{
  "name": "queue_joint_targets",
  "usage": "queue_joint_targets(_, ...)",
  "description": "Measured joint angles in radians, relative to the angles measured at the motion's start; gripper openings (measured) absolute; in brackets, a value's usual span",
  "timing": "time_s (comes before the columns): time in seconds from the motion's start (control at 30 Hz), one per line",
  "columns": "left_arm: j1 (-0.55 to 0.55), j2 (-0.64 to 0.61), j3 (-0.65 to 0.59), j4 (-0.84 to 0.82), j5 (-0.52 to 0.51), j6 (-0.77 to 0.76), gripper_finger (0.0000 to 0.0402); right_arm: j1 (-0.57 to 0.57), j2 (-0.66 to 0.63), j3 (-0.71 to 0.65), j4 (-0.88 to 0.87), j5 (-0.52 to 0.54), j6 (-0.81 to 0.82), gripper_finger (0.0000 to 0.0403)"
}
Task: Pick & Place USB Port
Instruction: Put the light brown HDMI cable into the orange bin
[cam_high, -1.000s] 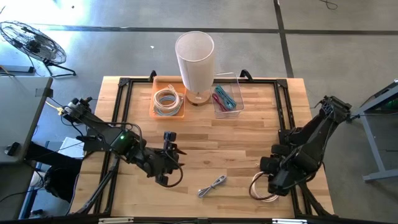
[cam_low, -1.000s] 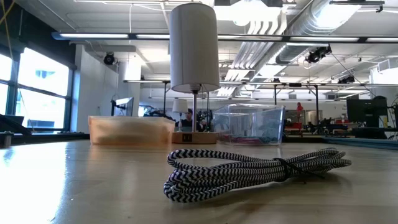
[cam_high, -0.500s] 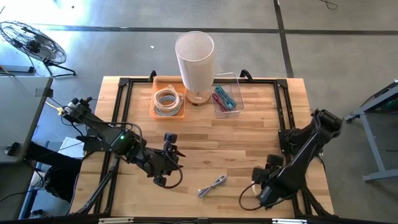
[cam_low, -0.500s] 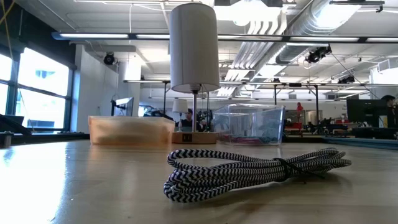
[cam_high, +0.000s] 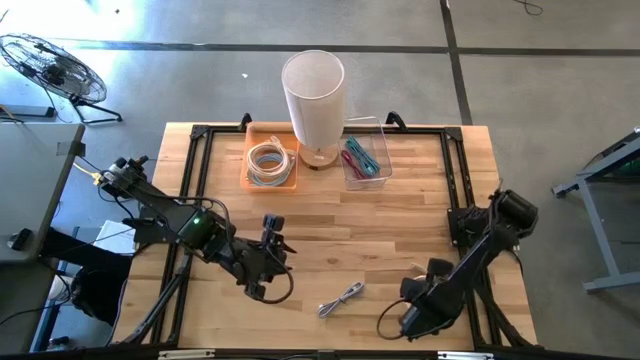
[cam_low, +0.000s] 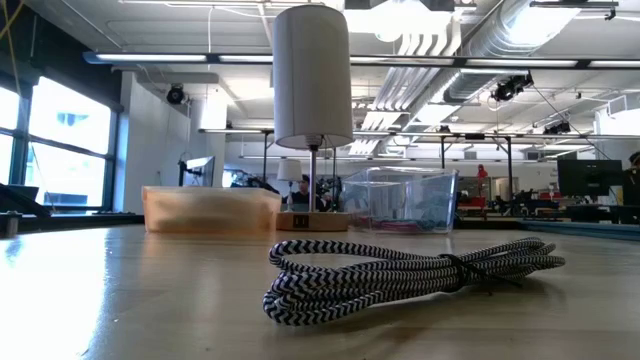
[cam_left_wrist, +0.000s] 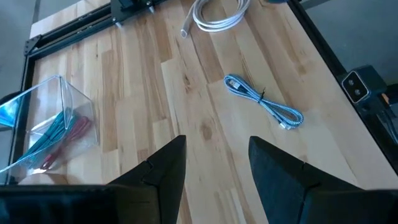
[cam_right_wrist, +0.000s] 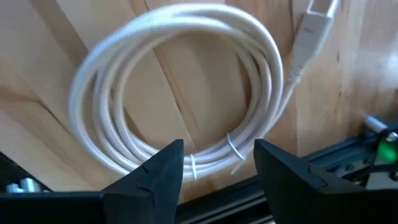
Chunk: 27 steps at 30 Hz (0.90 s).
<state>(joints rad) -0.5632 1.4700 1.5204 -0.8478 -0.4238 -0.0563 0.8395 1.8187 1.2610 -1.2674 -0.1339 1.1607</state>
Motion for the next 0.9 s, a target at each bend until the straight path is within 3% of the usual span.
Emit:
queue_joint_targets(0.4, 0.000, 0.000, 0.000, 0.031, 0.075, -0.028, 0.0169, -0.149, 0.000, 0.000, 0.155, 0.019, -0.217, 0.0188)
queue_joint_targets(0.7, -0.001, 0.000, 0.000, 0.030, 0.097, -0.080, 0.0169, -0.111, 0.000, 0.000, 0.086, -0.016, -0.725, 0.0188)
queue_joint_targets(0.9, -0.016, 0.000, 0.000, 0.031, 0.079, -0.088, 0.0169, -0.083, 0.000, 0.000, 0.077, 0.082, -0.990, 0.0188)
